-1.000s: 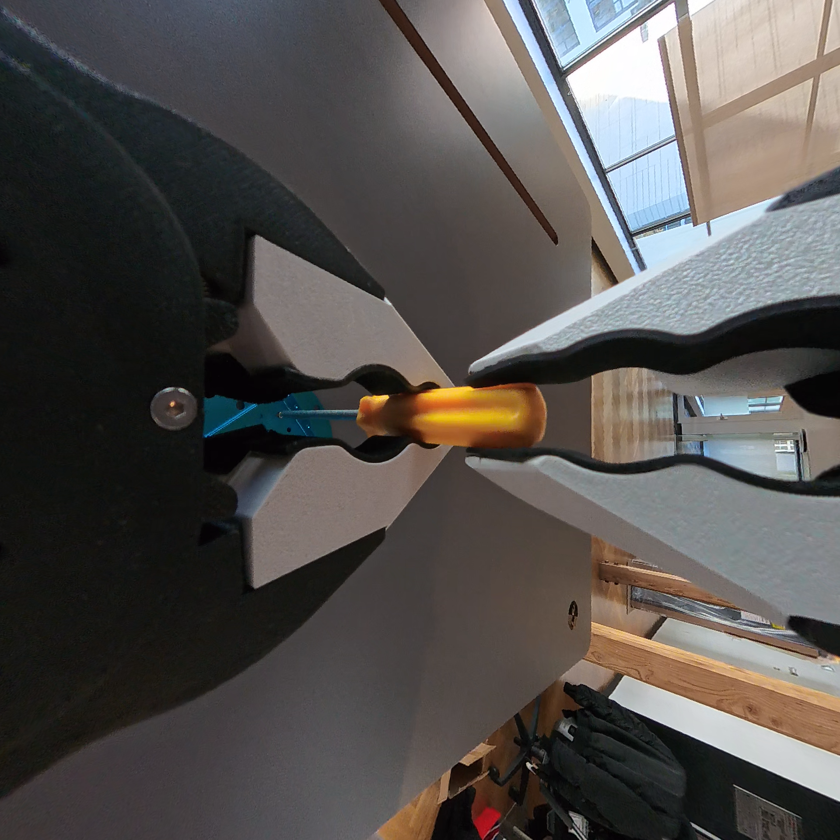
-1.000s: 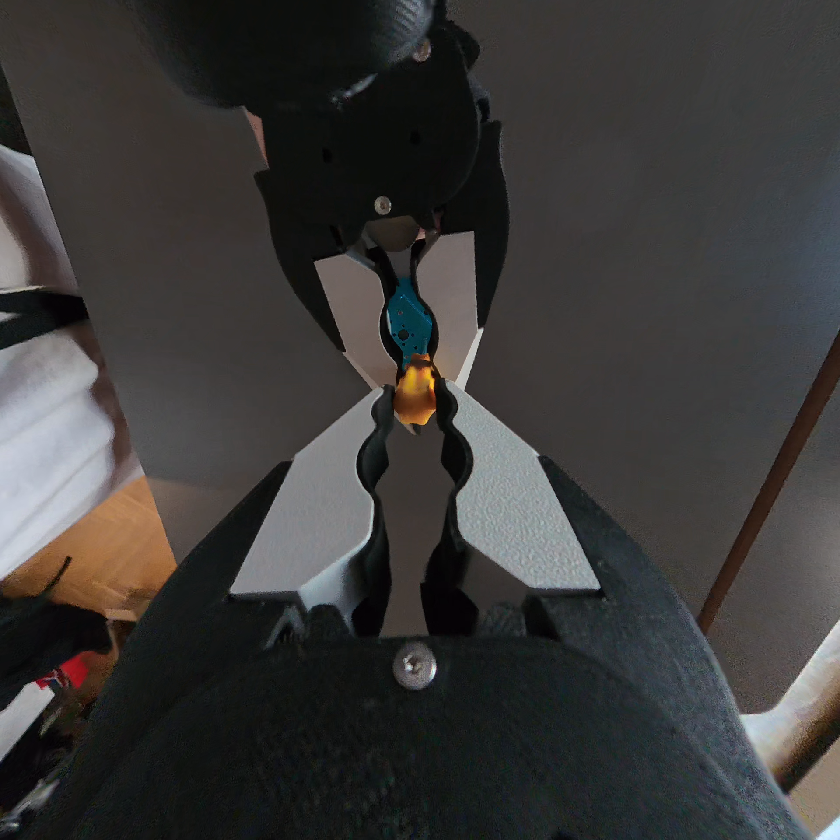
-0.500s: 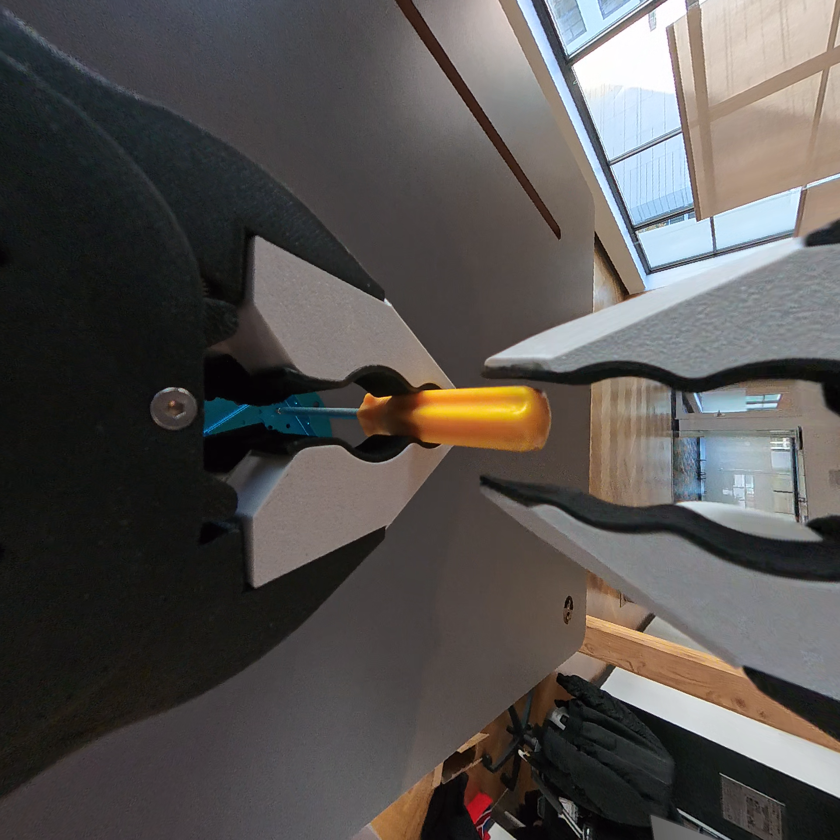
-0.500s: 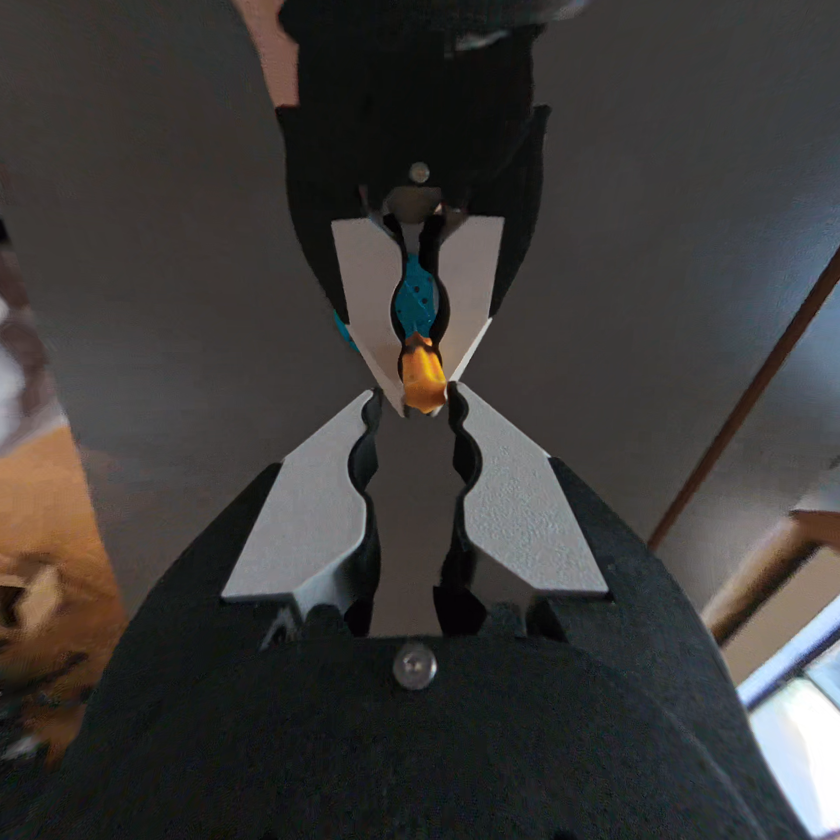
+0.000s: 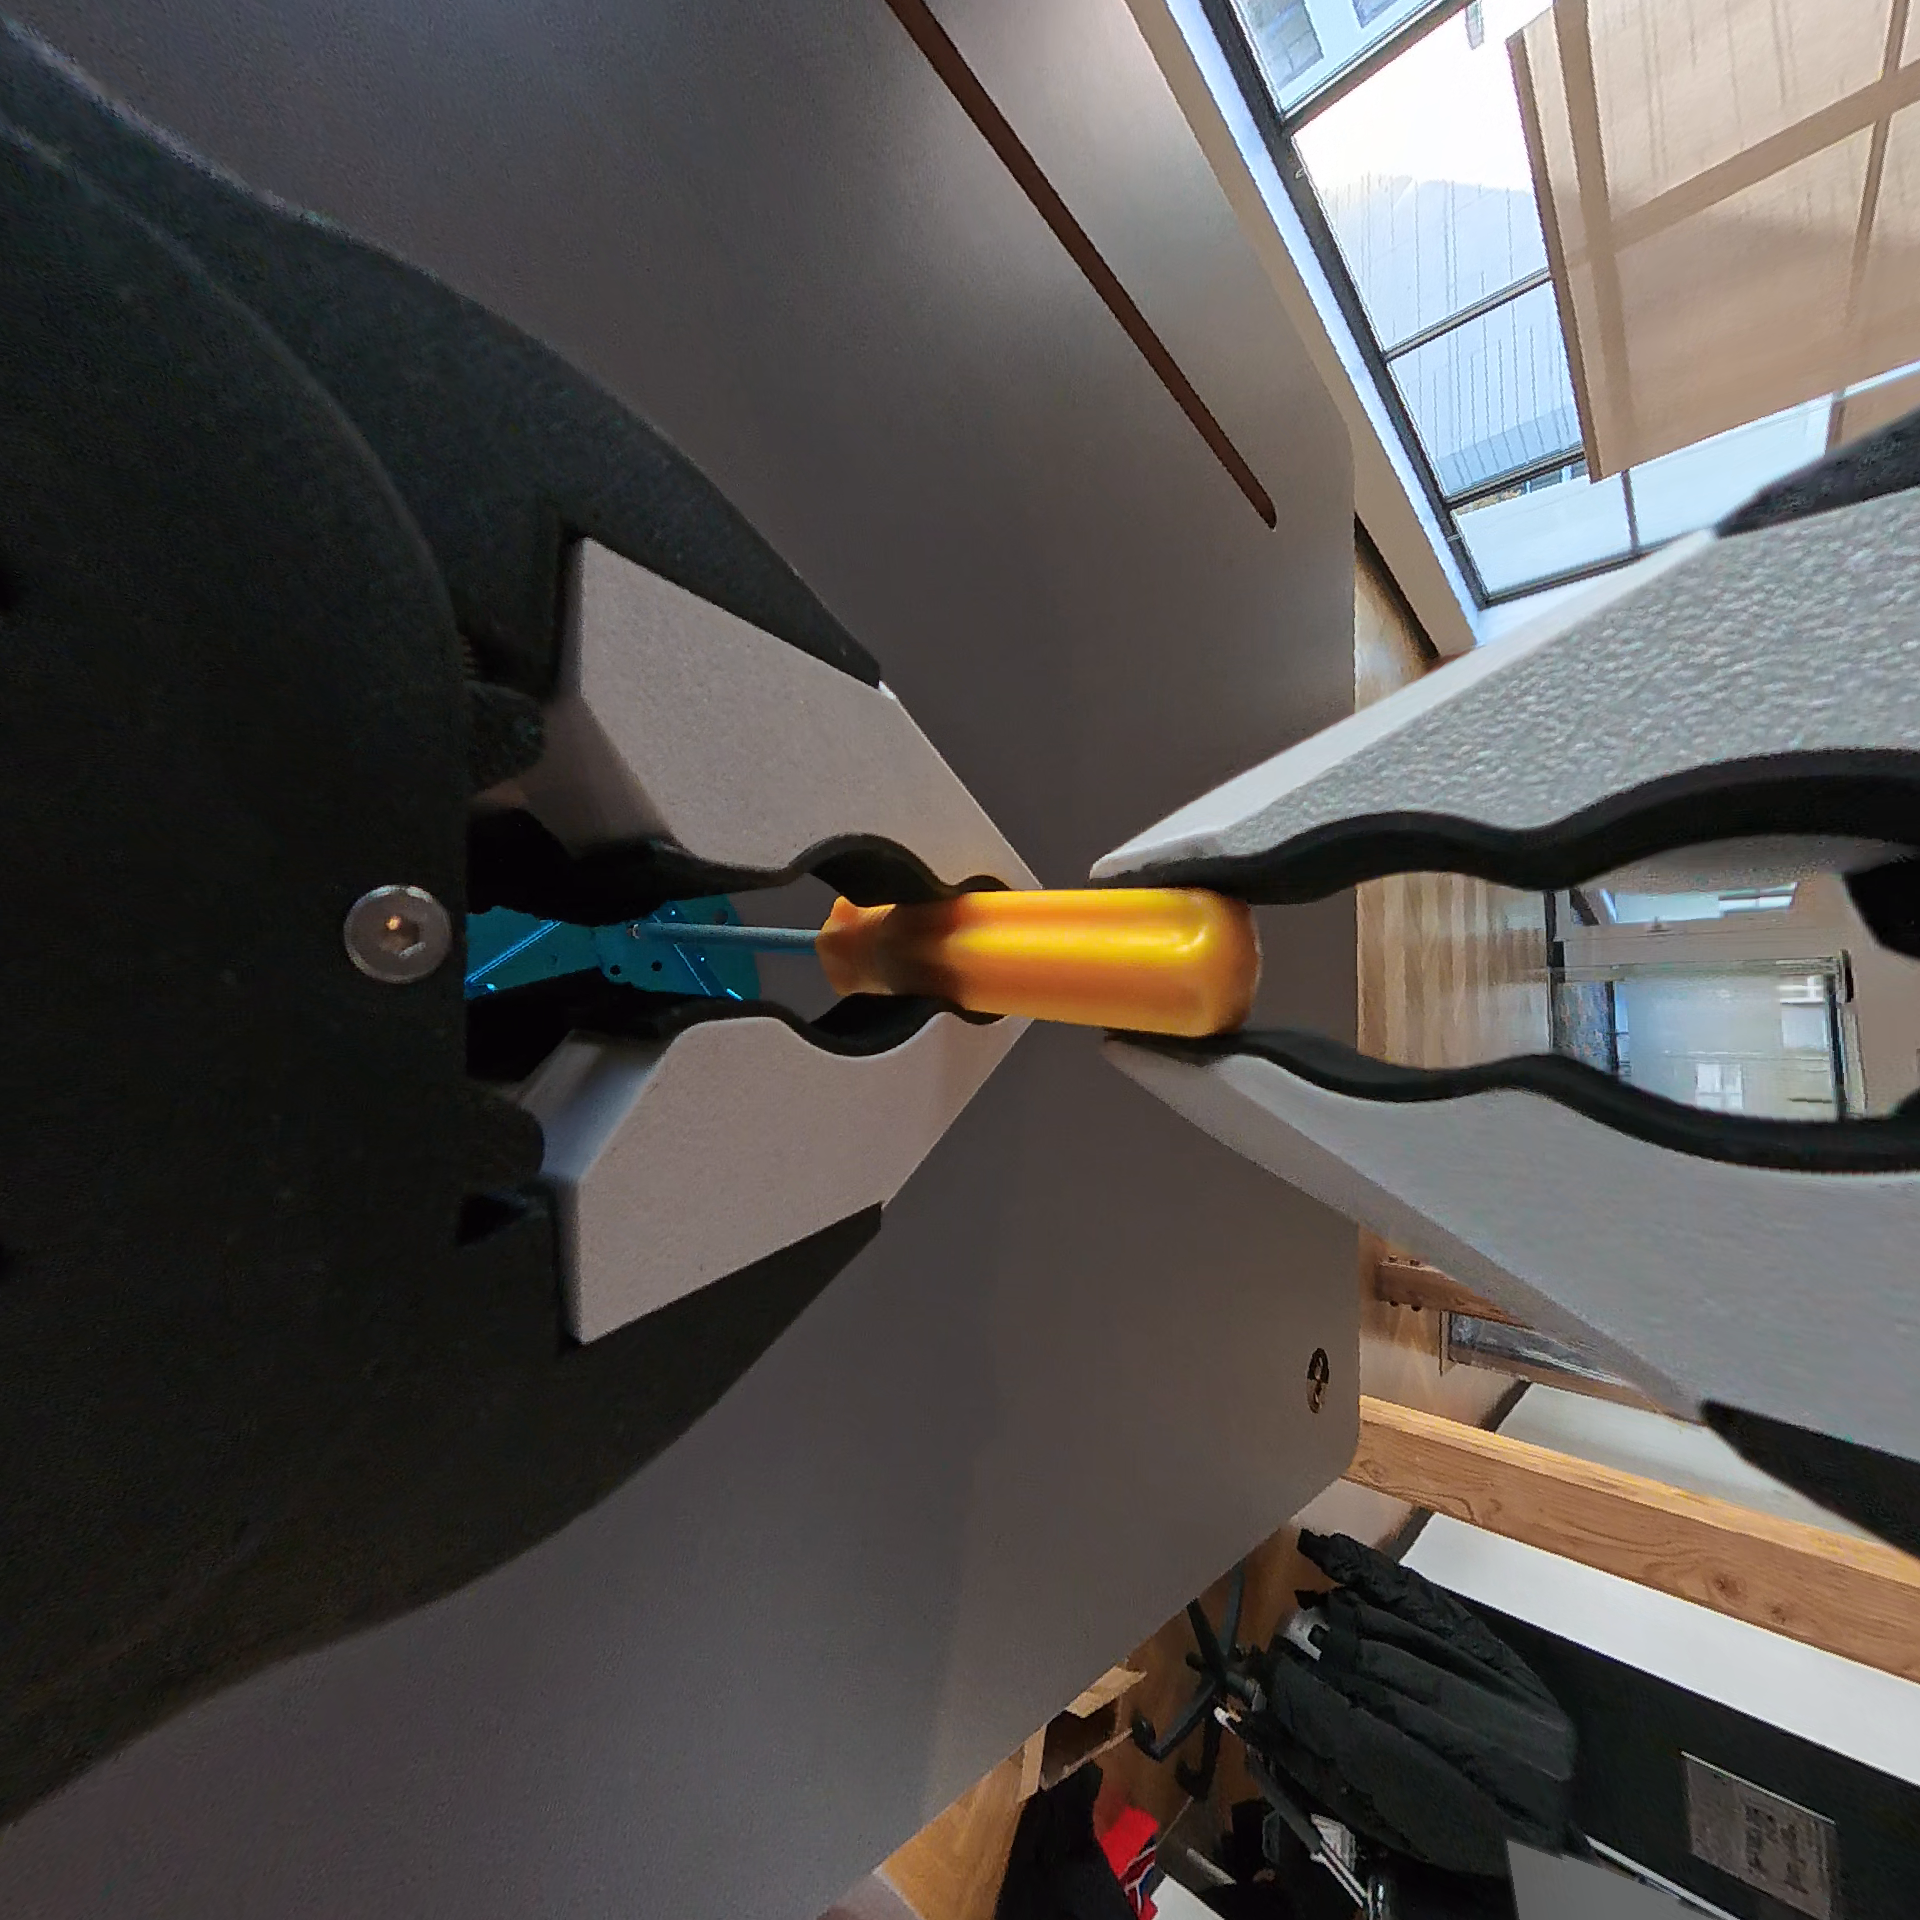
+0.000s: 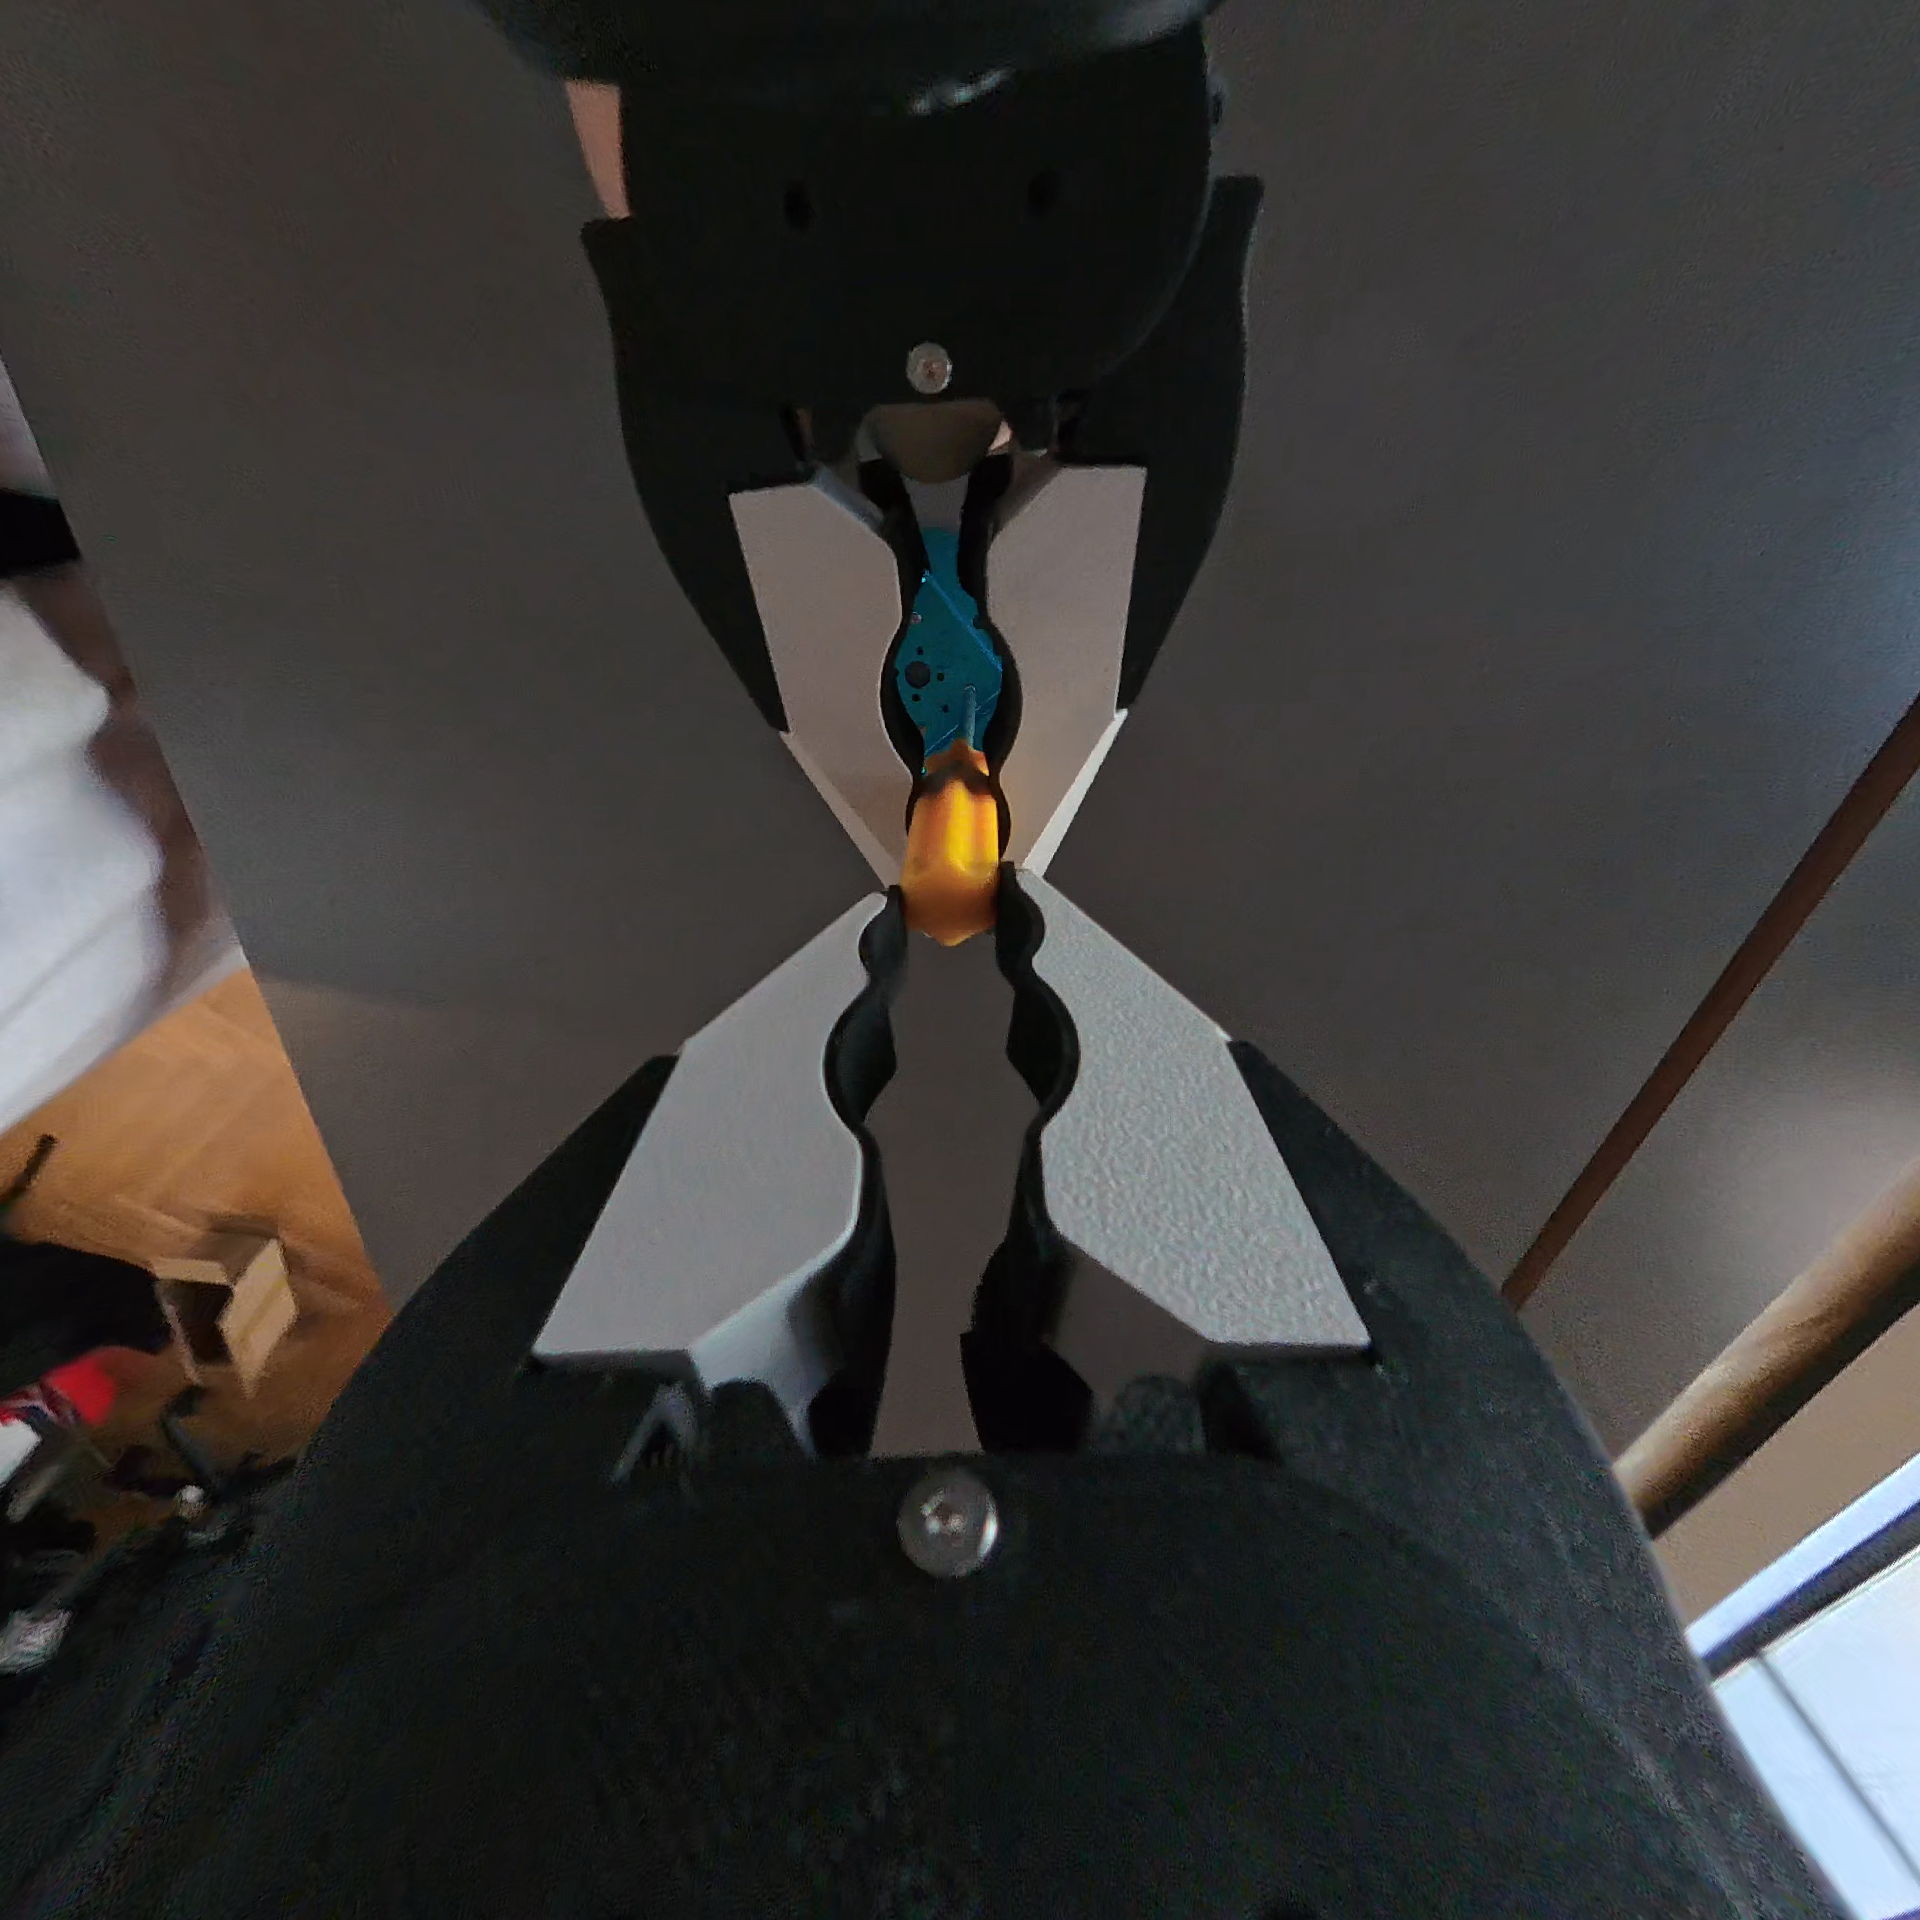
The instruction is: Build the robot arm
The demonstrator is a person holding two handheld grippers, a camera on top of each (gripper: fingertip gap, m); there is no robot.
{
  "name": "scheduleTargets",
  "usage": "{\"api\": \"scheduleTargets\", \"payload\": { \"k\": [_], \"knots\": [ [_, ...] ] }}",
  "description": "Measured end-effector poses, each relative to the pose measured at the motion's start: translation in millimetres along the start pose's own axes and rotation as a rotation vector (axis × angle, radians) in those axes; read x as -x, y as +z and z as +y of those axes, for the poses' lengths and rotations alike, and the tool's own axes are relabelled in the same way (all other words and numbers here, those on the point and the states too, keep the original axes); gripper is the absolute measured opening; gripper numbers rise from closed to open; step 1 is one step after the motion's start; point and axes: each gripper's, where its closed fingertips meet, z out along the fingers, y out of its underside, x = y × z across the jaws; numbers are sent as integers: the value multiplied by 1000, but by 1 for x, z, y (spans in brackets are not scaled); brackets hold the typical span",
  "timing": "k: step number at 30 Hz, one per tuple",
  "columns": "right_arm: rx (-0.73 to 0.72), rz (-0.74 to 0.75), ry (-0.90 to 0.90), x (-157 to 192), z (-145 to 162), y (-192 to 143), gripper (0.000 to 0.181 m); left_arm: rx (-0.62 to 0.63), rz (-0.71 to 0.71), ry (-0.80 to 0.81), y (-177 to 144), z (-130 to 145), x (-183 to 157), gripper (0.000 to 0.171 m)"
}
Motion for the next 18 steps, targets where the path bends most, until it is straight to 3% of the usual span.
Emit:
{"api": "scheduleTargets", "payload": {
  "k": [7, 10, 13, 16, 18],
  "knots": [
    [-50, -51, 476, 1, 1, 1, 15, 2, -26, -19, 0, 1, 4, 9],
    [-82, -76, 521, 4, 1, 3, 11, 1, -26, -21, -1, 1, 5, 9],
    [-65, -59, 355, 1, 3, 6, 13, -3, -20, -26, -1, 1, 5, 10],
    [-45, -7, 90, 0, 1, 0, 41, -2, -17, -21, 0, 1, 4, 9],
    [-78, 16, -127, 5, -6, -5, 43, 0, -16, -20, 0, 1, 4, 9]
  ]
}}
